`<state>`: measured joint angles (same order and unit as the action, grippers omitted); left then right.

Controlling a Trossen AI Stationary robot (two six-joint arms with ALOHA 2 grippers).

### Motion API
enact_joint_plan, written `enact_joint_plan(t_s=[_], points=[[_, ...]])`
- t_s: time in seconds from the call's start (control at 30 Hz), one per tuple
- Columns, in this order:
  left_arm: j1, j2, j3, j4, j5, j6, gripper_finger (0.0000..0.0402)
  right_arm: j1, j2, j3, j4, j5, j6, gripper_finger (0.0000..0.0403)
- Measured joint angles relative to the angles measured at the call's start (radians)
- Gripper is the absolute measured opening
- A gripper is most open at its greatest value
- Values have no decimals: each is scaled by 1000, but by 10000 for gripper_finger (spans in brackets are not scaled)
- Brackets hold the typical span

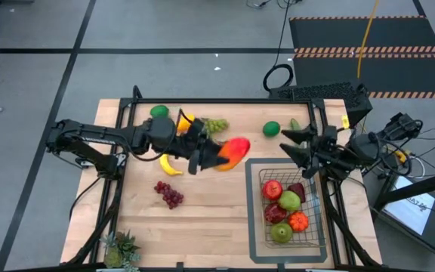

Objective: Build produce basket
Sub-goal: Put the orange mango into the wire basket

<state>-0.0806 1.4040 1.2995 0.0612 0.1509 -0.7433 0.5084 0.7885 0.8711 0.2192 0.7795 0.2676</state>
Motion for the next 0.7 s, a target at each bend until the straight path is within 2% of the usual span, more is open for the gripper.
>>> enact_joint_plan(t_s=[0.17,0.33,0.53,0.7], points=[[0,0,0,-129,109,4,266,-40,26,0,-61,-184,57,286],[1,0,0,-222,138,101,266,-108,75,0,-85,-376,54,314],[2,20,-1,-262,138,177,266,-187,188,0,-99,-561,-115,323],[-3,52,-2,-269,141,174,266,-213,256,0,-74,-600,-379,324]])
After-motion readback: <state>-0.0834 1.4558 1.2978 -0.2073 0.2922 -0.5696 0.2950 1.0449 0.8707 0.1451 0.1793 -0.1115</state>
